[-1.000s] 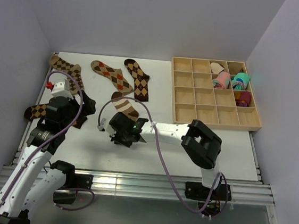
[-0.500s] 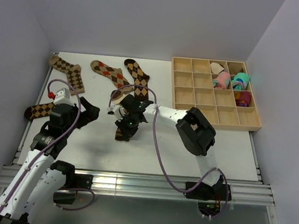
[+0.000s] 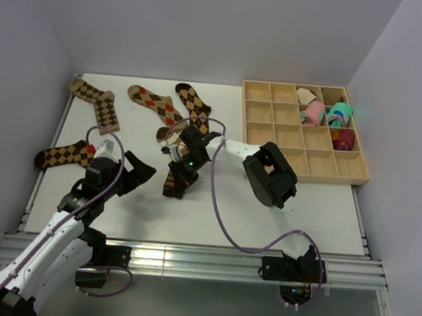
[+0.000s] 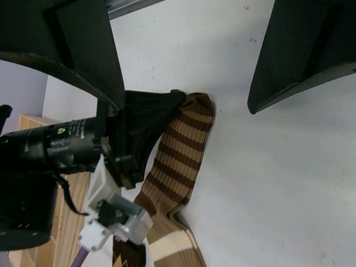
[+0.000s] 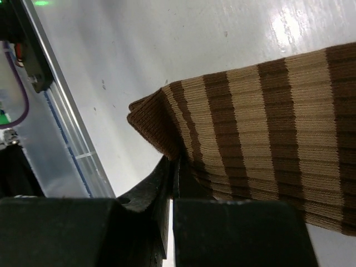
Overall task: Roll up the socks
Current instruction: Roll the sock at the center of the board.
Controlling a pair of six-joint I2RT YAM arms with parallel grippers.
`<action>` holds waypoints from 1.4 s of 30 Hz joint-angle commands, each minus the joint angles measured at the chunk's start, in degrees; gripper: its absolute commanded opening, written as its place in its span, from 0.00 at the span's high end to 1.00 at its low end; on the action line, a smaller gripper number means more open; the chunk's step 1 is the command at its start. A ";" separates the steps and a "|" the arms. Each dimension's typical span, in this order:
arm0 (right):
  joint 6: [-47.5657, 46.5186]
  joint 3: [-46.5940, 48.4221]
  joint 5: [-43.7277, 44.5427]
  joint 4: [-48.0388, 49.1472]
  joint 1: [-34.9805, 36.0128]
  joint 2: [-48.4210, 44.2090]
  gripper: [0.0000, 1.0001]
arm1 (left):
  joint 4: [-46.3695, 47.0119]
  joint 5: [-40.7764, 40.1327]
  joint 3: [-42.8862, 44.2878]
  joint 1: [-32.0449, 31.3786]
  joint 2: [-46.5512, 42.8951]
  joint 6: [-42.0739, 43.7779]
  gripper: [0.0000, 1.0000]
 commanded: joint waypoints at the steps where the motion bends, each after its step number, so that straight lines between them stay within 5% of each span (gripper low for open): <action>1: 0.69 1.81 0.65 -1.78 -0.81 2.25 1.00 | 6.24 2.06 -2.28 -1.66 1.23 -4.46 0.02; 11: 1.74 1.90 4.60 -1.26 -0.81 2.07 1.00 | 10.73 0.83 -5.97 -6.84 6.14 -16.32 0.08; 20: 2.71 1.02 7.86 0.06 -0.81 1.37 1.00 | 15.47 0.83 -6.24 -10.71 15.63 -22.56 0.23; 30: 2.97 0.32 9.18 1.12 -0.89 0.40 1.00 | 19.08 -0.40 -5.71 -11.95 19.43 -24.50 0.50; 42: 2.80 0.14 9.62 1.38 -0.81 0.05 1.00 | 22.69 1.36 -5.36 -12.04 24.53 -24.94 0.59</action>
